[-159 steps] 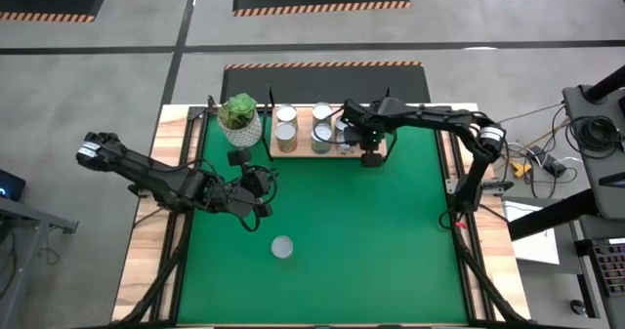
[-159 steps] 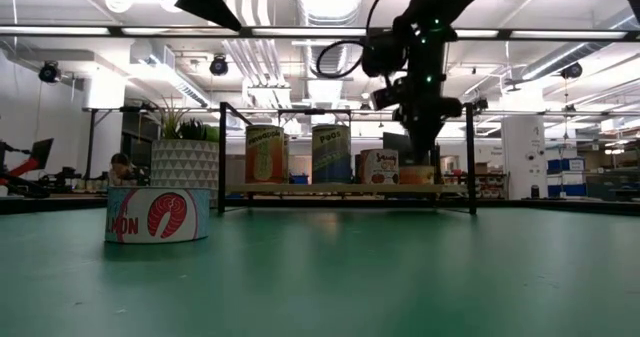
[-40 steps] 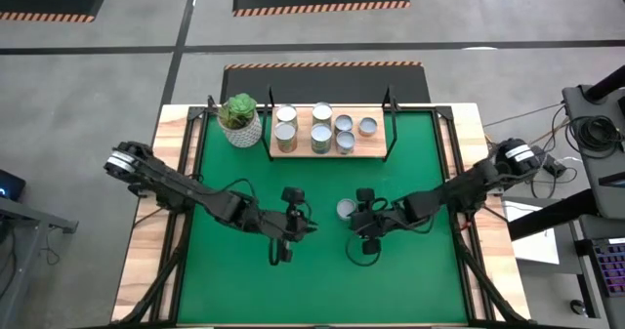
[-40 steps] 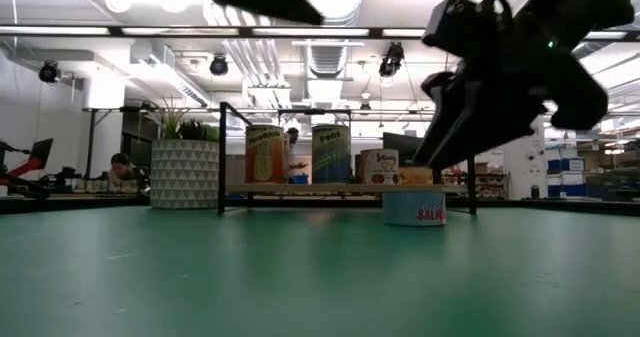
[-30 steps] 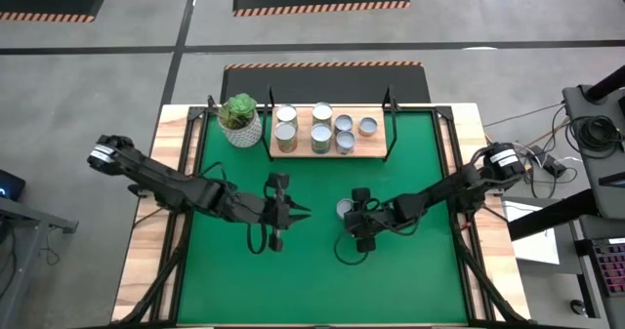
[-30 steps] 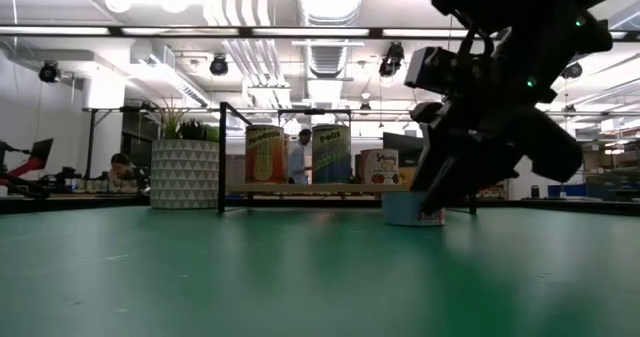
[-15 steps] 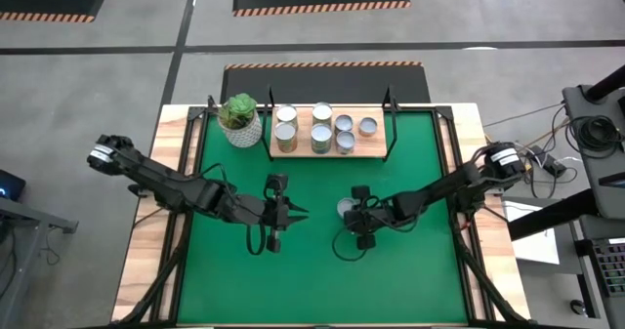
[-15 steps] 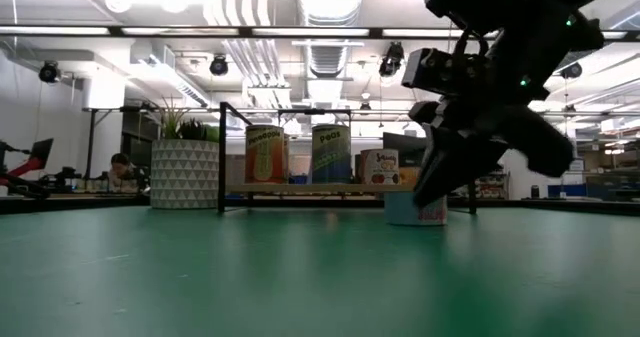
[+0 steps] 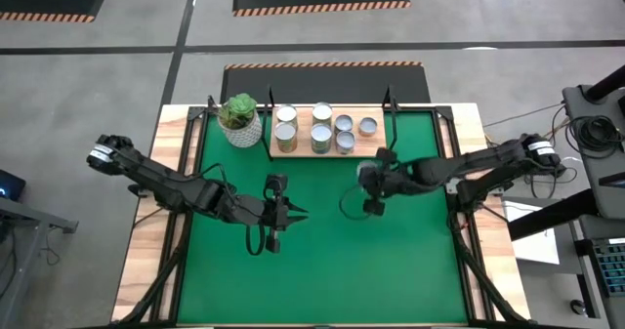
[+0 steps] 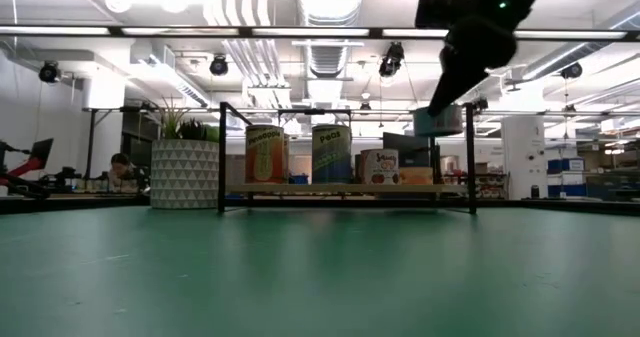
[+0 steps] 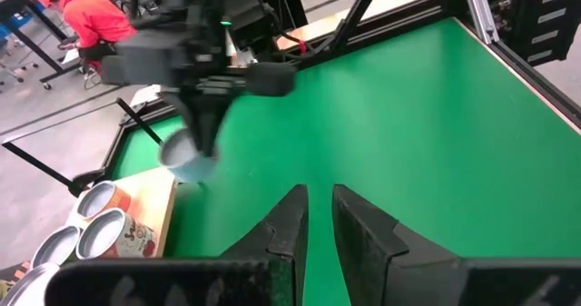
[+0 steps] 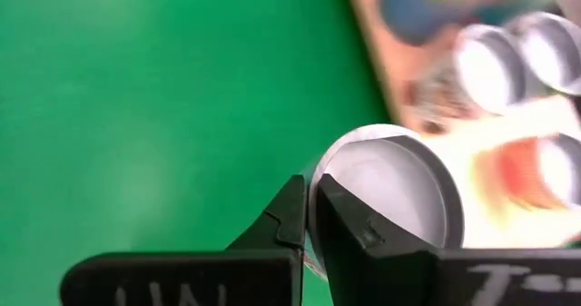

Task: Pick and place cans onto a shelf
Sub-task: Put the canned tuna on the shelf

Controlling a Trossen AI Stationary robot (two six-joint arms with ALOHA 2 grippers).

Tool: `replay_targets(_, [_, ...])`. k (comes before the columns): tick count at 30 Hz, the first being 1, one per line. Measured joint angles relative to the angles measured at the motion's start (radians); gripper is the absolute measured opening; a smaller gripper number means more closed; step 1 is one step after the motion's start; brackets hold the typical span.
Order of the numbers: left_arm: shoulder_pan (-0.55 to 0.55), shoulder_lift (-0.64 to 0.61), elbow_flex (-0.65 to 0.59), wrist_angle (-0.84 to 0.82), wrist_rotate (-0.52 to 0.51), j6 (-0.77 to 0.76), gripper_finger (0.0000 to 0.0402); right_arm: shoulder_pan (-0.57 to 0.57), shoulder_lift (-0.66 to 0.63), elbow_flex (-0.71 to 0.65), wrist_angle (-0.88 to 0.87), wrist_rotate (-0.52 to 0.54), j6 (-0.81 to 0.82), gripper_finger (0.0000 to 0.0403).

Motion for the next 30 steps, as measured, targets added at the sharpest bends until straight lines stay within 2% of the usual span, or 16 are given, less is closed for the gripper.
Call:
replay_targets(6, [0.000,0.000,0.000,-0.006,0.000,0.000,0.0036,-0.149,-0.029,-0.022,0.043,-0.002,-0.104,0.0010])
replay_targets(14, [0.000,0.000,0.000,-0.021,0.000,0.000,0.0036,-0.300,0.030,-0.058,0.124,-0.003,-0.151,0.0012])
replay_targets(22, [0.000,0.000,0.000,-0.035,0.000,0.000,0.0036,-0.318,0.105,-0.056,0.171,0.028,-0.183,0.0012])
replay_targets(27, [0.000,0.000,0.000,-0.036,0.000,0.000,0.0036,-0.318,0.114,-0.056,0.183,0.081,-0.141,0.0012])
replay_targets(30, [0.000,0.000,0.000,-0.036,0.000,0.000,0.0036,-0.318,0.107,-0.056,0.190,0.078,-0.118,0.0013])
